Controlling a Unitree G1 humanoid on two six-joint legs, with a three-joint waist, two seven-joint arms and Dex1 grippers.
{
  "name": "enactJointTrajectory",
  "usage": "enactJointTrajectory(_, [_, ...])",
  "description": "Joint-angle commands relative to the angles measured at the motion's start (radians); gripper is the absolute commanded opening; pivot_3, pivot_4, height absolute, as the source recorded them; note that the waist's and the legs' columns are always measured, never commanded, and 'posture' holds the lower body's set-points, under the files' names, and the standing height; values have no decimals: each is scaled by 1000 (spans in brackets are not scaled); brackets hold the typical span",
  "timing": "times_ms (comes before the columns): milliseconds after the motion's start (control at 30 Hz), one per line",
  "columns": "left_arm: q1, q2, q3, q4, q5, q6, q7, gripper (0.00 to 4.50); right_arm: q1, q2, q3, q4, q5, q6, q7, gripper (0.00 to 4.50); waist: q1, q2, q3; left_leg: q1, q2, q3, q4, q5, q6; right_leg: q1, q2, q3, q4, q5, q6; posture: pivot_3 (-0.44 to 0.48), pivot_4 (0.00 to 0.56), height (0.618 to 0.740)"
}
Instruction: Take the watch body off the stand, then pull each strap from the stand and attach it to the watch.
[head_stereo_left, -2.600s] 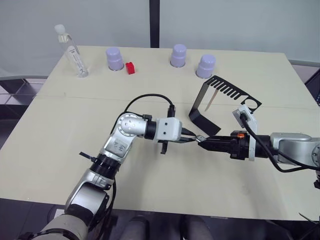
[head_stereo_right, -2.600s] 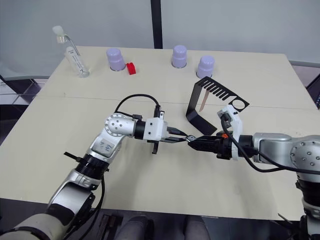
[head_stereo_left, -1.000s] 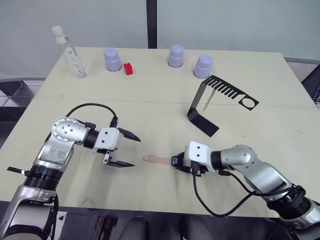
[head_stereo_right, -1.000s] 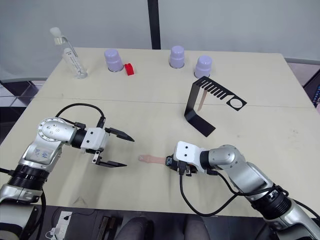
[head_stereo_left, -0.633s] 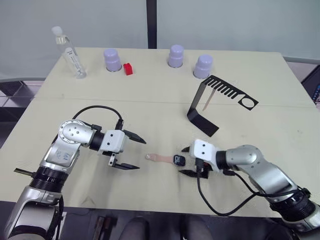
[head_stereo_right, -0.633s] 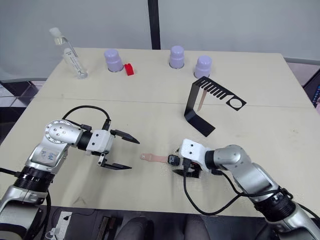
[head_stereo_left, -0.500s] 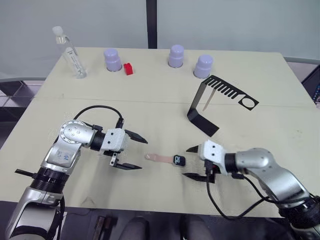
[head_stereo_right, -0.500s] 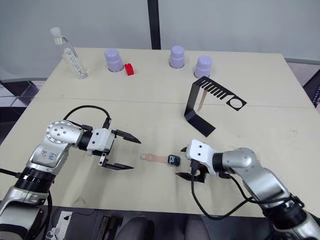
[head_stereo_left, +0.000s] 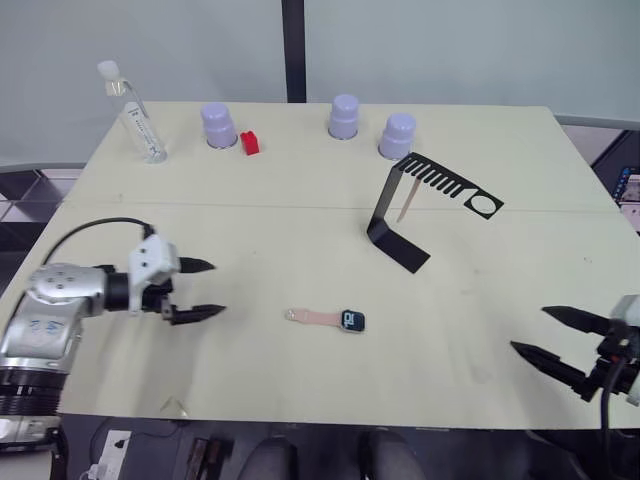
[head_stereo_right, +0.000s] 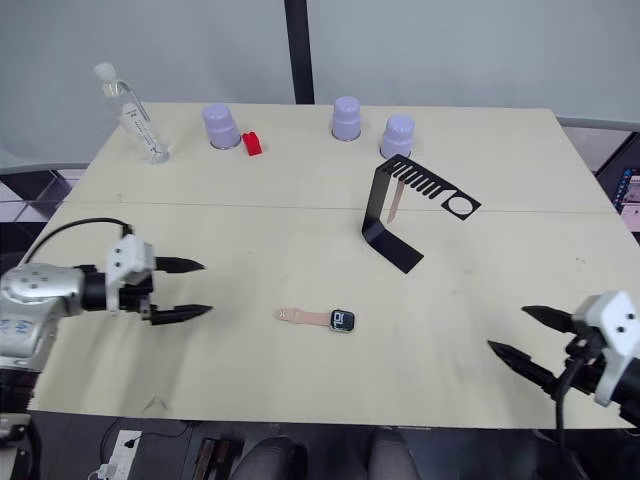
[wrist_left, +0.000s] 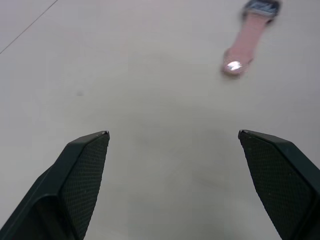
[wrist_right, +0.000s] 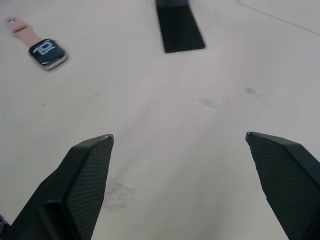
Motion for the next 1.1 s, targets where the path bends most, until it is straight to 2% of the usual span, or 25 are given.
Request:
enactJointTrajectory(33, [9,13,61,-27,-49,29,5,4500,27,32,-52,-19,27,-9,-25,4485,1,0,0,0,0,-1,0,0,0,0,-1,1,0,0,0,0,150,740])
enactJointTrajectory(167, [50,-42,15,-157,-56,46,24,4500,-26,51,36,-46,8,-18,-89,4485,1,0,0,-1,-1,-2,0,-1,-1,0,-4,6,-1,0,0,0,150,740])
enactJointTrajectory(267, [40,-123,-30,-290,-92,92,62,4500,-153,113,151,-84,47,43,-220,4485,1,0,0,-1,0,-2,1,-1,-2,0,-4,8,-2,0,0,0,150,740])
enactJointTrajectory(400, [-17,-271,-83,-452,-116,175,211,4500,-293,196,342,-89,4,29,-308,4485,0,0,0,-2,2,-3,3,-1,-5,0,-3,8,-1,0,0,0,150,740])
enactJointTrajectory(533, [-37,-385,-141,-595,-133,245,331,4500,-466,275,475,16,-66,10,-413,4485,-2,0,0,-2,1,-1,4,-2,-5,-1,1,8,0,0,0,0,150,740])
enactJointTrajectory(667, [-49,-442,-181,-601,-97,236,402,4500,-605,342,556,166,-173,-59,-512,4485,-1,1,-1,-2,1,-2,5,-2,-5,-1,2,6,1,0,0,0,150,740])
enactJointTrajectory(867, [-68,-486,-226,-568,-77,202,418,4500,-743,420,591,359,-248,-117,-601,4485,-1,1,-1,-2,1,-1,6,-2,-5,-1,2,0,1,0,0,0,150,740])
enactJointTrajectory(967, [-92,-500,-249,-541,-55,183,426,4500,-782,463,576,414,-222,-95,-632,3634,0,1,-1,-2,1,-2,6,-2,-5,-1,2,0,1,0,0,0,150,740])
enactJointTrajectory(1100, [-115,-517,-264,-511,-19,132,436,4500,-796,471,594,436,-232,-95,-626,1625,-2,2,-1,-3,1,-2,6,-2,-5,-1,2,-1,1,0,0,0,150,740])
